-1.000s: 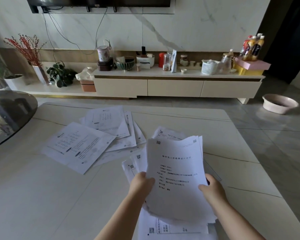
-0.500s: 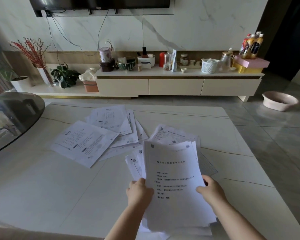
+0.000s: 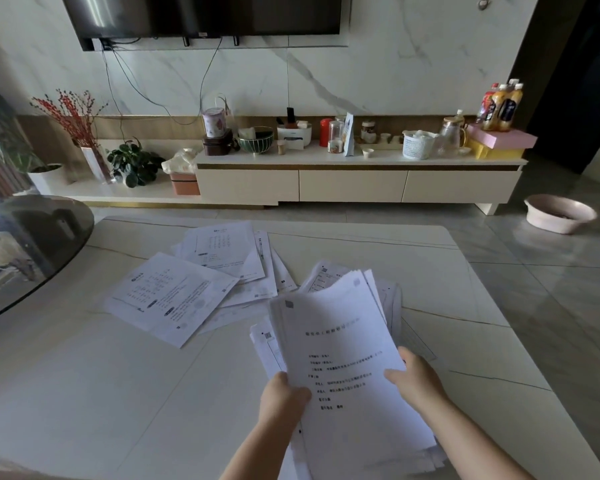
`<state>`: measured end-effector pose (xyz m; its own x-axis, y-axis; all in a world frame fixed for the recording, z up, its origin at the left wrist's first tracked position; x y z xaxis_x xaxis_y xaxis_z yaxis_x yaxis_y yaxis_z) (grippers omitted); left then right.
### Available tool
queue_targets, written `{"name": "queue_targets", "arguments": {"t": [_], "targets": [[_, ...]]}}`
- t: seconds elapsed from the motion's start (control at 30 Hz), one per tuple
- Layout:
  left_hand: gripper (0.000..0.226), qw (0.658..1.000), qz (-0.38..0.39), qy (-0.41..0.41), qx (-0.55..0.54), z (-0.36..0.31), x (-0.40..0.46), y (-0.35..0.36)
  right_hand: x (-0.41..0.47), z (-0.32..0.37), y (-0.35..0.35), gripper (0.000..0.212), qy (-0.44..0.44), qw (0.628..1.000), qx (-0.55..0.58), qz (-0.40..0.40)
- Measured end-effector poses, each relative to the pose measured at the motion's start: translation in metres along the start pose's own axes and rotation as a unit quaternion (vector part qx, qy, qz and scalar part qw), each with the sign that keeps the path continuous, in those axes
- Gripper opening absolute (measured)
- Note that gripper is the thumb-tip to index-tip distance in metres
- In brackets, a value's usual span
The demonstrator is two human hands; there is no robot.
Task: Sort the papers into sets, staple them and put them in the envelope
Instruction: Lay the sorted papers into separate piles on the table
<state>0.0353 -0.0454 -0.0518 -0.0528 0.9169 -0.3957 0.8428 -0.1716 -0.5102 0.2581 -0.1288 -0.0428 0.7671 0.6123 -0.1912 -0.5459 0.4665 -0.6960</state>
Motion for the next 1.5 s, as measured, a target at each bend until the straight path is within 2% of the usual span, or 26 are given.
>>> {"name": "queue_targets", "arguments": {"t": [0.07,0.13,0.17,0.23,0.3,0.4,0.47,0.53,0.63,0.7,0.9,1.0,1.07,1.2,1.33,1.4,1.5], "targets": [[0.02,0.999,-0.015,0.014,0.025,-0.002,0.01,-0.001,0.012,0.016,0.0,0.005,-0.028,0.998,-0.045,-0.02],[0.017,0.998,-0.018,0.02,0.063,-0.001,0.02,-0.001,0.025,0.026,0.007,0.022,-0.055,0.994,-0.093,-0.023],[0.016,0.997,-0.01,0.015,0.071,0.001,0.023,0.0,0.031,0.03,0.012,0.023,-0.071,0.99,-0.118,-0.015],[0.012,0.997,0.0,0.0,0.082,0.007,0.028,0.002,0.037,0.034,0.018,0.006,-0.074,0.985,-0.157,0.011],[0.011,0.996,-0.011,-0.009,0.085,0.012,0.031,0.0,0.043,0.033,0.021,0.025,-0.051,0.983,-0.174,0.029],[0.013,0.997,-0.011,-0.027,0.078,0.014,0.036,-0.001,0.049,0.033,0.017,0.064,0.023,0.993,-0.115,0.027],[0.013,0.996,0.0,-0.029,0.09,0.012,0.037,0.0,0.049,0.034,0.012,0.071,0.05,0.994,-0.093,0.037],[0.014,0.995,0.005,-0.02,0.096,0.01,0.036,-0.001,0.047,0.035,0.009,0.063,0.043,0.993,-0.086,0.066],[0.017,0.996,0.005,-0.009,0.094,0.009,0.034,-0.001,0.043,0.035,0.008,0.027,0.009,0.997,-0.025,0.078],[0.018,0.997,0.004,0.003,0.079,0.007,0.033,-0.001,0.041,0.036,0.007,0.012,-0.006,0.997,0.021,0.076],[0.025,0.993,-0.048,0.11,0.01,-0.04,0.049,-0.014,0.055,0.032,0.0,0.018,0.071,0.976,0.208,-0.009],[0.036,0.984,-0.05,0.15,0.078,-0.062,0.071,-0.012,0.067,0.019,0.001,0.019,0.143,0.946,0.284,-0.058],[0.041,0.974,-0.044,0.167,0.143,-0.065,0.087,-0.007,0.073,0.015,0.003,0.017,0.153,0.94,0.291,-0.088],[0.049,0.939,-0.036,0.224,0.259,-0.066,0.106,0.007,0.078,0.015,0.009,0.016,0.097,0.976,0.171,-0.091],[0.055,0.923,-0.011,0.253,0.29,-0.073,0.114,0.024,0.082,0.019,0.013,0.018,0.048,0.996,0.025,-0.078],[0.058,0.917,0.002,0.249,0.313,-0.075,0.111,0.032,0.083,0.02,0.01,0.038,0.026,0.99,-0.115,-0.074],[0.056,0.903,-0.001,0.261,0.34,-0.073,0.094,0.036,0.078,0.016,0.005,0.073,0.011,0.977,-0.208,-0.048]]}}
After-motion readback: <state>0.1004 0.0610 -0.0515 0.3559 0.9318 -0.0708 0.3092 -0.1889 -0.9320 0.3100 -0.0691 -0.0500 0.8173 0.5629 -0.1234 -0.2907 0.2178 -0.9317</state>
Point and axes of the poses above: each hand's wrist, its own x-axis towards the middle knuckle, its own y-axis out of the palm, z = x × y, the point moved 5 cm from there along x, towards the middle knuckle, and after that the axes turned 14 degrees about -z, right-handed, at the moved point
